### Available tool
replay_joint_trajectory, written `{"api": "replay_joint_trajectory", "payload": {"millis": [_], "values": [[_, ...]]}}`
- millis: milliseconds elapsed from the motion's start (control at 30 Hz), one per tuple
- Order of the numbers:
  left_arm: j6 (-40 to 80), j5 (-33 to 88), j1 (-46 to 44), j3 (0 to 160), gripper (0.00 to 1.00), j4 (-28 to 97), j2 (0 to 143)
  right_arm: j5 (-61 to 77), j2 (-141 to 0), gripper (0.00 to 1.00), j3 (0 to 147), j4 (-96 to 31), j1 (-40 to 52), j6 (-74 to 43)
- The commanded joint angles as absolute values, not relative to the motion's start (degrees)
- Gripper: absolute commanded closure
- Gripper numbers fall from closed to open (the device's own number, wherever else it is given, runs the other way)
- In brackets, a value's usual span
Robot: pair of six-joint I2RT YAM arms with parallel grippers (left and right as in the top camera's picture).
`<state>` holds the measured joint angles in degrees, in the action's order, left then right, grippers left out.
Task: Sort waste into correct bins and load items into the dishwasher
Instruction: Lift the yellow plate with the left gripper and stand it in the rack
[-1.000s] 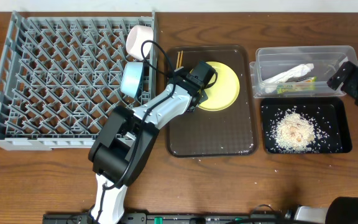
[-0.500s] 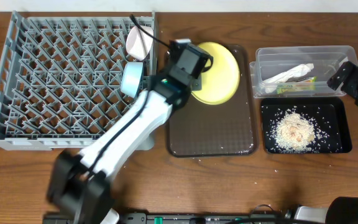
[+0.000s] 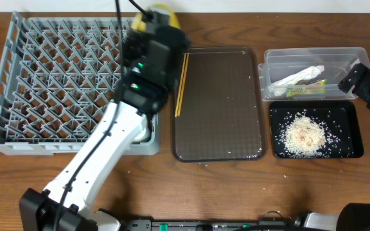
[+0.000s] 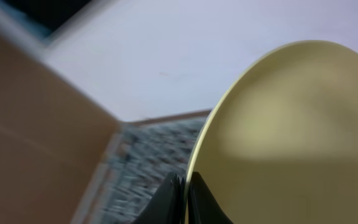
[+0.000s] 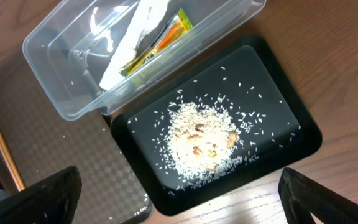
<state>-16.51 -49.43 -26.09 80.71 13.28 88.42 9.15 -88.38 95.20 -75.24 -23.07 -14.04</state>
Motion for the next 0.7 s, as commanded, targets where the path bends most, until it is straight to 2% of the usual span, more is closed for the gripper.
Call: {"api": "replay_joint_trajectory", "payload": {"millis": [0, 167, 400, 667], "values": [[-29.5, -52.5, -21.5, 81.3, 0.93, 9.7, 88.8, 8.8, -87.3, 0.01, 95.8, -75.3, -23.2, -14.5], [-36.1, -46.9, -15.8, 81.3, 0.93, 5.3, 89.8, 8.8, -87.3, 0.01, 95.8, -75.3, -23.2, -14.5], [-45.5, -45.7, -11.0, 81.3, 0.92, -2.3, 96.8, 8.8, -87.3, 0.01, 95.8, -75.3, -23.2, -14.5], [-47.0, -46.0, -8.5, 81.3, 0.93, -14.7, 105.4, 8.8, -87.3, 0.01, 95.8, -75.3, -23.2, -14.5]]}}
